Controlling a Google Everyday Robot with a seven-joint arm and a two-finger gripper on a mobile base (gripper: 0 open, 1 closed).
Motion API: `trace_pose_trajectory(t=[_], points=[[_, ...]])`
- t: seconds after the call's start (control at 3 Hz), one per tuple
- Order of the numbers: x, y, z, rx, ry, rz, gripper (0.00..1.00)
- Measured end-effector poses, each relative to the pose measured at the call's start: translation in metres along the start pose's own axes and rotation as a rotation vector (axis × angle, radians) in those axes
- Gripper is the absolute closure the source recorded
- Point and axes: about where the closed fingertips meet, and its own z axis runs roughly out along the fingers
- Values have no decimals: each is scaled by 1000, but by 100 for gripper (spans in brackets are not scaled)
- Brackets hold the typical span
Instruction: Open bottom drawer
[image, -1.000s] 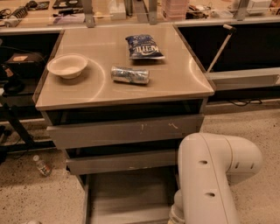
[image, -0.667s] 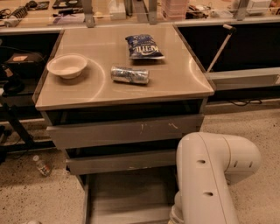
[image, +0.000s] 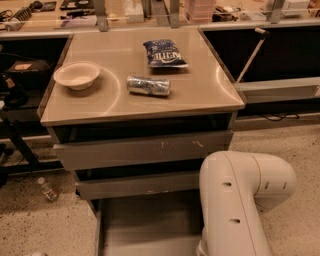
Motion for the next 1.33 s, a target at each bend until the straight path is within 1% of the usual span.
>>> trace_pose_trajectory(t=[1.0, 1.33], points=[[9, 3, -1, 25, 6, 79, 100], [7, 5, 0, 25, 6, 79, 100]])
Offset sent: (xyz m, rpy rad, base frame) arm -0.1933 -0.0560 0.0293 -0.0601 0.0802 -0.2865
